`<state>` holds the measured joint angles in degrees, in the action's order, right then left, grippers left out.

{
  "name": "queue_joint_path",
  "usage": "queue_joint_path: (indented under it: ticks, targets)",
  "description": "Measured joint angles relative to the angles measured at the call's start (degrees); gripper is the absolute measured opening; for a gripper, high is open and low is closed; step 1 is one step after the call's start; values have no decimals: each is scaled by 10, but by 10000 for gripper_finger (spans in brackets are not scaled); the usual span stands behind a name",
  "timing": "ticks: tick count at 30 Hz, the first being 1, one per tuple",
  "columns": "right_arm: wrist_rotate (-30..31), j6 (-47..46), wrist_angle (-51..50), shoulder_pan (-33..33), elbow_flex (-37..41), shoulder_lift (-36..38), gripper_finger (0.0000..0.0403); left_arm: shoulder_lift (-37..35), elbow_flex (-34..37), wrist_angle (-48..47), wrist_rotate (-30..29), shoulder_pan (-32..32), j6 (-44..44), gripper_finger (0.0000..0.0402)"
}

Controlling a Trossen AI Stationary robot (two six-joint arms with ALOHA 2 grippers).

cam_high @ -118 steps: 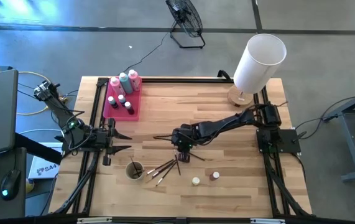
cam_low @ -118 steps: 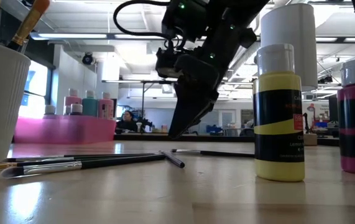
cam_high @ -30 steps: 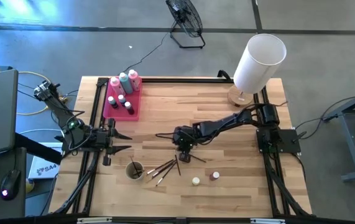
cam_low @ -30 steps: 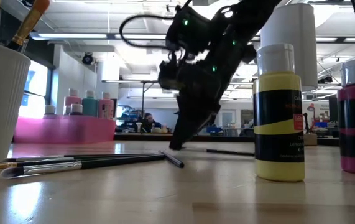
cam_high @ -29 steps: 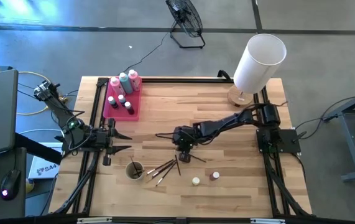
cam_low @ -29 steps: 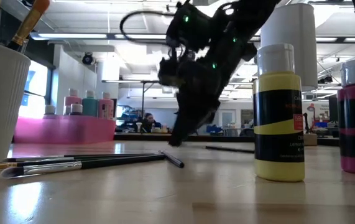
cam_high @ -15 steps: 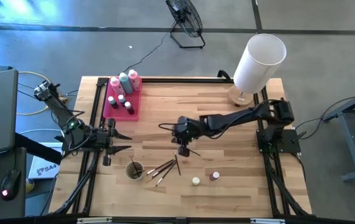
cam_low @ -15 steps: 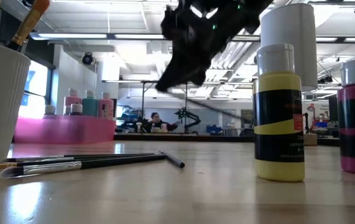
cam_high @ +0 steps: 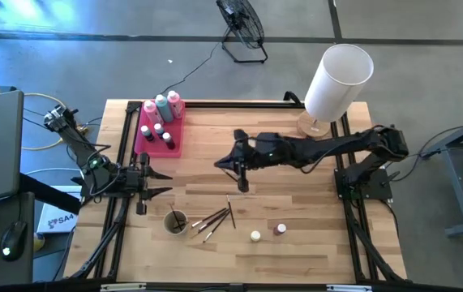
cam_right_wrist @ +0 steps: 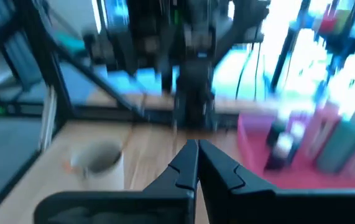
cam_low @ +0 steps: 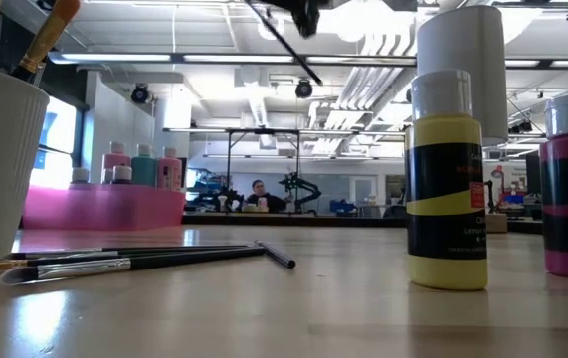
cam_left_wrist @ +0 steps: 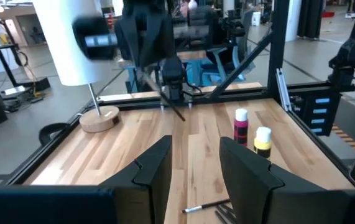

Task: Pick & Place Paint Supplies
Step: Put the silver paintbrush into the light brown cup

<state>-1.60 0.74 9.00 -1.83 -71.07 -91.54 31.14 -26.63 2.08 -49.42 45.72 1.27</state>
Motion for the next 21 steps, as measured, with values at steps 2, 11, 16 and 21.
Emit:
queue_joint_path:
  ticks: [2,11,16,21]
  targets:
    - [0,11,27,-2,0,9,4,10,0,20,-5,0,0,132]
    - [-15,54,94,-20,0,3,4,104,0,149,-55,-59,-2,132]
    - [-16,69,103,-24,0,2,4,158,0,214,89,-172,-32,132]
    - [-16,71,102,-27,0,2,4,202,0,262,240,-270,-49,132]
